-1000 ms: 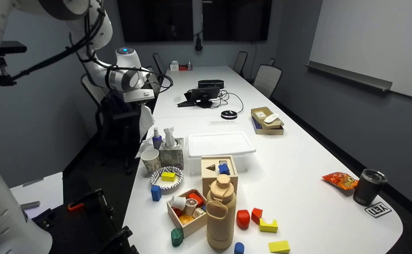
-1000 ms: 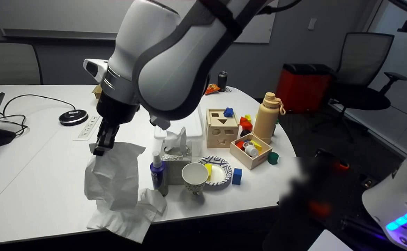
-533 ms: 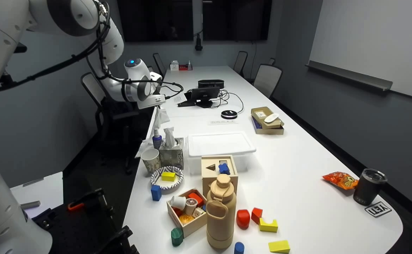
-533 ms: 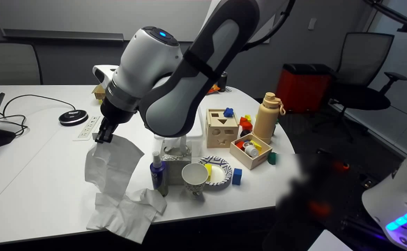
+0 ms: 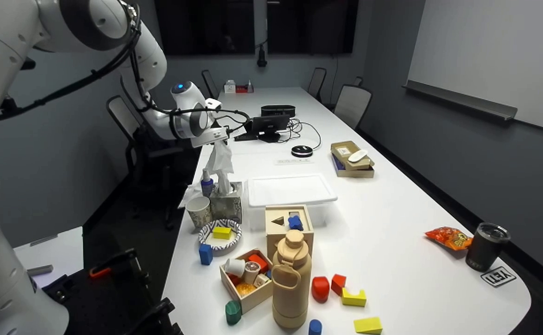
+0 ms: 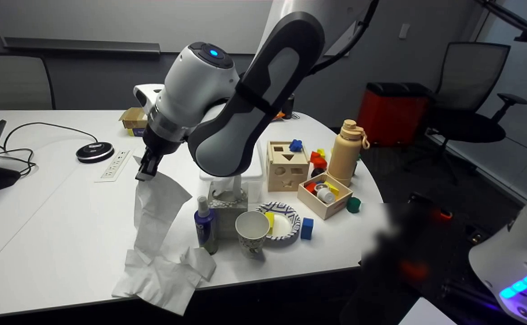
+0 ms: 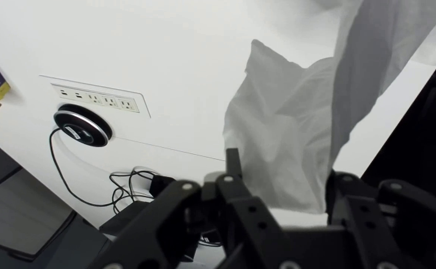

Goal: Take a tissue out of the box and wipe the table

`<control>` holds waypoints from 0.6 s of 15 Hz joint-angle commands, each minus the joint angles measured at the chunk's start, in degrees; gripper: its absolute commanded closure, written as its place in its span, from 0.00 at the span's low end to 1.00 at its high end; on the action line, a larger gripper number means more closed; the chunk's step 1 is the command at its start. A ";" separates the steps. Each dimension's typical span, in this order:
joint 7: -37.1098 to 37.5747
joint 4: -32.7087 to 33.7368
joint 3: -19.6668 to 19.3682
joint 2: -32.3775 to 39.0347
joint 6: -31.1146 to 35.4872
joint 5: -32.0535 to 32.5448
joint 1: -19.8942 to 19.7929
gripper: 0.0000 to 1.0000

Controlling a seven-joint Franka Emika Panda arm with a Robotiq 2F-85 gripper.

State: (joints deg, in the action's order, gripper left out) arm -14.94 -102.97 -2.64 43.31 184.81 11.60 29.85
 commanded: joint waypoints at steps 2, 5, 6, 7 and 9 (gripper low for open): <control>5.61 -3.53 -7.23 -4.21 0.00 0.15 4.59 0.13; 6.96 -6.40 -9.43 -7.85 -1.23 0.33 5.38 0.00; 7.13 -7.64 -8.92 -9.71 -2.35 0.36 4.70 0.00; 7.17 -8.45 -8.45 -11.11 -3.30 0.38 4.07 0.00; 7.23 -10.51 -5.39 -15.15 -7.54 0.61 1.16 0.00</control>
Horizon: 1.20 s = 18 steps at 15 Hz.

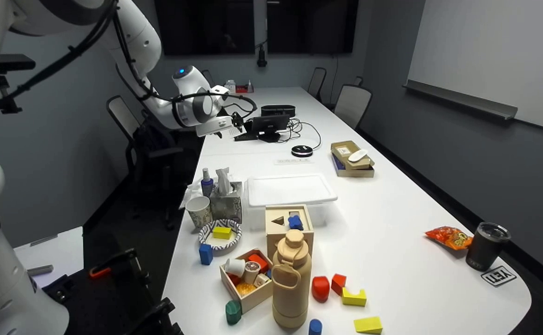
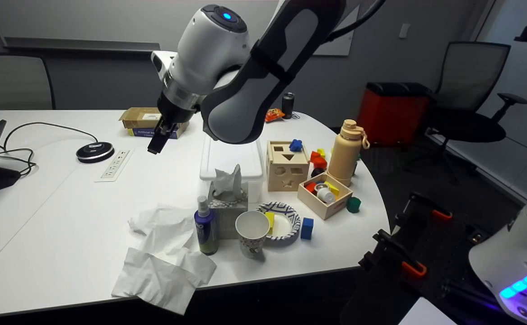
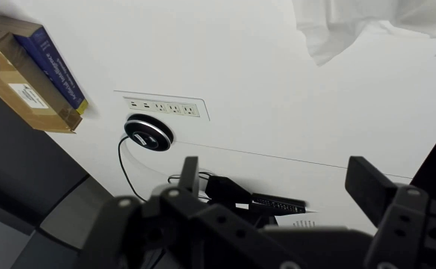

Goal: Take a tissue out of the box and wipe the table

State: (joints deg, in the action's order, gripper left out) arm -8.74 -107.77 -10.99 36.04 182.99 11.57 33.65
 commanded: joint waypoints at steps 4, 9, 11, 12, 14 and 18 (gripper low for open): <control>-0.45 -10.04 10.56 -18.51 -19.06 0.86 -10.66 0.00; -4.41 -12.25 14.69 -31.45 -42.87 -1.22 -19.32 0.00; -7.44 -11.48 15.33 -34.00 -50.62 -3.38 -21.86 0.00; -9.26 -10.97 15.46 -34.97 -54.16 -4.99 -22.96 0.00; -11.65 -10.31 15.11 -36.50 -59.06 -7.20 -24.66 0.00; -9.79 -10.57 14.47 -38.26 -61.71 -5.33 -26.90 0.00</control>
